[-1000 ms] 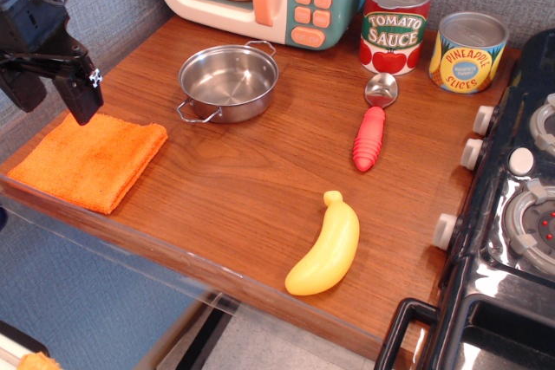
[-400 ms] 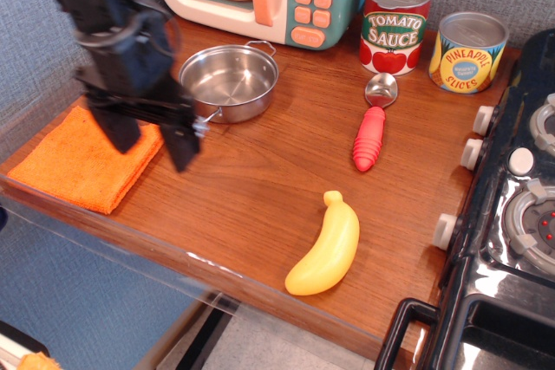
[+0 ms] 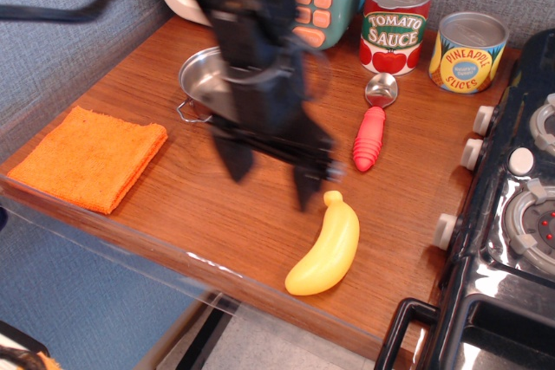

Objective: Move the yellow fruit to the orange towel.

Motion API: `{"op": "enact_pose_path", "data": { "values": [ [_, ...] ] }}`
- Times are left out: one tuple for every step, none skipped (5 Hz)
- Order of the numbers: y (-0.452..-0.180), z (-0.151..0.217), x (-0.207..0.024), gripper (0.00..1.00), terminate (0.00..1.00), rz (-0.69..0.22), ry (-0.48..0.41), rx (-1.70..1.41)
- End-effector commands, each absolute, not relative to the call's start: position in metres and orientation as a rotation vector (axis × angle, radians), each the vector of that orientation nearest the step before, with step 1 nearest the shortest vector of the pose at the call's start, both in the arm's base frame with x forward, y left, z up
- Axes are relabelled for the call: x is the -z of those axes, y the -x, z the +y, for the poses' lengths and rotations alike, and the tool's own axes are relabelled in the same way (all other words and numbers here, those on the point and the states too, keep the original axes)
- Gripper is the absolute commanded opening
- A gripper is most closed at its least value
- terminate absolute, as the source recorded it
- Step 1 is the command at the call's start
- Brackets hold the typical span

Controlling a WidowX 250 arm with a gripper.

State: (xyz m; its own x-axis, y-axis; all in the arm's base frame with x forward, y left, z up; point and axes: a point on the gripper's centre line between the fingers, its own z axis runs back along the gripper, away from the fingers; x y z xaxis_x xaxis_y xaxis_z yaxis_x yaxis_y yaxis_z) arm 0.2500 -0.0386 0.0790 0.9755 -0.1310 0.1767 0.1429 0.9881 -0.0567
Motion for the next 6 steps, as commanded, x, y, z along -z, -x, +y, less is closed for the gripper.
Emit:
{"op": "enact_pose_path", "data": {
  "values": [
    [-0.266,-0.079,-0.059,1.0,0.0,-0.149,0.027,0.146],
    [-0.271,-0.077,-0.031,1.0,0.0,-0.089,-0.031,0.148],
    [-0.265,-0.071,-0.006,1.0,0.0,-0.034,-0.093,0.14],
    [-0.26,-0.067,0.01,1.0,0.0,-0.012,-0.108,0.141],
    [-0.262,-0.064,0.003,0.0,0.0,-0.027,-0.095,0.158],
    [-0.265,-0.059,-0.02,0.0,0.0,-0.087,-0.062,0.154]
  ]
}}
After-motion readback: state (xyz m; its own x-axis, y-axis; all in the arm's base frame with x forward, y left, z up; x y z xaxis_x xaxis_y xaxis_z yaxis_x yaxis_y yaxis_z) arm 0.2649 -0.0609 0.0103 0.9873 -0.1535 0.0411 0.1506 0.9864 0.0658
